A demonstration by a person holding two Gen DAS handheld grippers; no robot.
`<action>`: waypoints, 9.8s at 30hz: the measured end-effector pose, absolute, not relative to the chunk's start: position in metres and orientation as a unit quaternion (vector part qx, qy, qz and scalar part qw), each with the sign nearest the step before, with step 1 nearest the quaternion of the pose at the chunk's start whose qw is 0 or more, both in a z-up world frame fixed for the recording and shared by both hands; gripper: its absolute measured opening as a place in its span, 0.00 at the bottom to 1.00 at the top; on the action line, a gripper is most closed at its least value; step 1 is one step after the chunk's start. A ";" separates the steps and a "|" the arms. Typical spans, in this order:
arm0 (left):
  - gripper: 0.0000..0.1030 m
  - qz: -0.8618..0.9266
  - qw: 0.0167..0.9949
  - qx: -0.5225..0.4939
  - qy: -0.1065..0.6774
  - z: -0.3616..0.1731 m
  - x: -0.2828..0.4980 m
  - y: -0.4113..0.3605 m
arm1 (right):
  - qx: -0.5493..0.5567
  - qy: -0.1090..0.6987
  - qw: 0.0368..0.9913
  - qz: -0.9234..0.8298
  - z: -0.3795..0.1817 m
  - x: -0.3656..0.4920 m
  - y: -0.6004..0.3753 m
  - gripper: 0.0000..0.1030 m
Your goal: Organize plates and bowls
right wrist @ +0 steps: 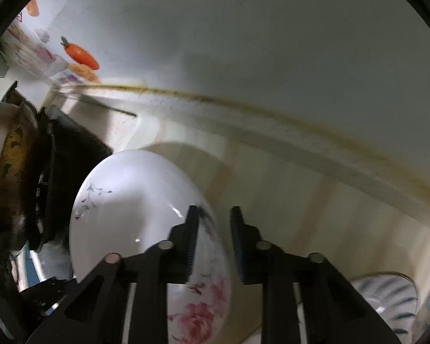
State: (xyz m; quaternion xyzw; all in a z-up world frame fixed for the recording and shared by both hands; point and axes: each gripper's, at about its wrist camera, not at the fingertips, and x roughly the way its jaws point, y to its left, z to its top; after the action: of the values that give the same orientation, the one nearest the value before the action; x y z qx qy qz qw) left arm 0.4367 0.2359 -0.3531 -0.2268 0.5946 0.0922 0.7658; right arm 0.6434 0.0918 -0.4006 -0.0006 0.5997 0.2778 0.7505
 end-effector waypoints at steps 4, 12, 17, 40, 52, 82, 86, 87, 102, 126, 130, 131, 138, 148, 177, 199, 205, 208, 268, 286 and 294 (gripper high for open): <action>0.40 0.100 0.775 -0.221 0.583 -0.345 0.430 0.236 | -0.005 0.590 0.754 0.288 -0.400 0.640 0.091 0.18; 0.41 0.092 0.790 -0.208 0.569 -0.316 0.431 0.211 | 0.012 0.575 0.759 0.305 -0.379 0.613 0.064 0.13; 0.41 0.076 0.803 -0.192 0.559 -0.290 0.424 0.191 | 0.027 0.569 0.765 0.300 -0.360 0.595 0.037 0.13; 0.41 -0.087 0.821 -0.075 0.559 -0.234 0.328 0.055 | 0.142 0.529 0.805 0.226 -0.272 0.385 -0.182 0.13; 0.41 -0.109 0.778 -0.026 0.618 -0.299 0.312 0.013 | 0.214 0.585 0.764 0.167 -0.357 0.299 -0.239 0.13; 0.41 -0.085 0.752 0.010 0.654 -0.343 0.311 -0.003 | 0.245 0.615 0.740 0.117 -0.384 0.308 -0.249 0.13; 0.40 -0.085 0.752 0.012 0.653 -0.343 0.312 -0.005 | 0.236 0.618 0.741 0.112 -0.380 0.308 -0.250 0.15; 0.40 -0.083 0.754 0.013 0.652 -0.341 0.312 -0.005 | 0.237 0.619 0.740 0.110 -0.380 0.306 -0.252 0.15; 0.42 -0.052 0.794 -0.046 0.604 -0.288 0.408 0.054 | 0.221 0.564 0.784 0.136 -0.307 0.386 -0.237 0.37; 0.26 -0.095 0.757 -0.033 0.646 -0.363 0.536 0.048 | 0.152 0.596 0.782 0.096 -0.389 0.534 -0.189 0.09; 0.26 -0.103 0.766 -0.035 0.634 -0.345 0.524 0.045 | 0.159 0.590 0.786 0.098 -0.383 0.531 -0.190 0.09; 0.26 -0.103 0.771 -0.033 0.628 -0.337 0.520 0.044 | 0.162 0.587 0.787 0.099 -0.380 0.529 -0.191 0.09; 0.26 -0.119 0.796 -0.034 0.593 -0.289 0.488 0.043 | 0.166 0.565 0.800 0.114 -0.345 0.506 -0.200 0.09; 0.26 -0.122 0.822 -0.027 0.556 -0.228 0.426 0.043 | 0.152 0.535 0.818 0.145 -0.282 0.441 -0.201 0.09; 0.26 -0.105 0.770 0.010 0.629 -0.317 0.325 0.007 | 0.156 0.604 0.769 0.140 -0.360 0.316 -0.216 0.09; 0.26 -0.043 0.785 0.073 0.614 -0.321 0.326 -0.014 | 0.151 0.616 0.754 0.171 -0.381 0.312 -0.220 0.09; 0.26 -0.028 0.793 0.083 0.603 -0.321 0.322 -0.022 | 0.139 0.617 0.753 0.181 -0.382 0.314 -0.219 0.09; 0.26 -0.023 0.794 0.080 0.602 -0.321 0.321 -0.022 | 0.134 0.619 0.752 0.182 -0.383 0.314 -0.221 0.09; 0.93 -0.052 0.878 -0.012 0.475 -0.148 0.268 -0.084 | 0.155 0.470 0.864 0.099 -0.175 0.216 -0.300 0.93; 0.21 -0.113 0.745 -0.040 0.656 -0.329 0.485 -0.197 | 0.209 0.608 0.761 0.090 -0.379 0.465 -0.400 0.34; 0.16 -0.114 0.749 -0.037 0.652 -0.326 0.478 -0.207 | 0.213 0.608 0.758 0.100 -0.395 0.475 -0.402 0.16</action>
State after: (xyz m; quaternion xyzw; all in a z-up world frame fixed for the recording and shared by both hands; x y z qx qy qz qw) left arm 0.4778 -0.2071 -0.3255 -0.0369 0.6522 -0.1141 0.7485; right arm 0.4745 -0.4021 -0.3947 0.2134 0.6075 0.1004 0.7585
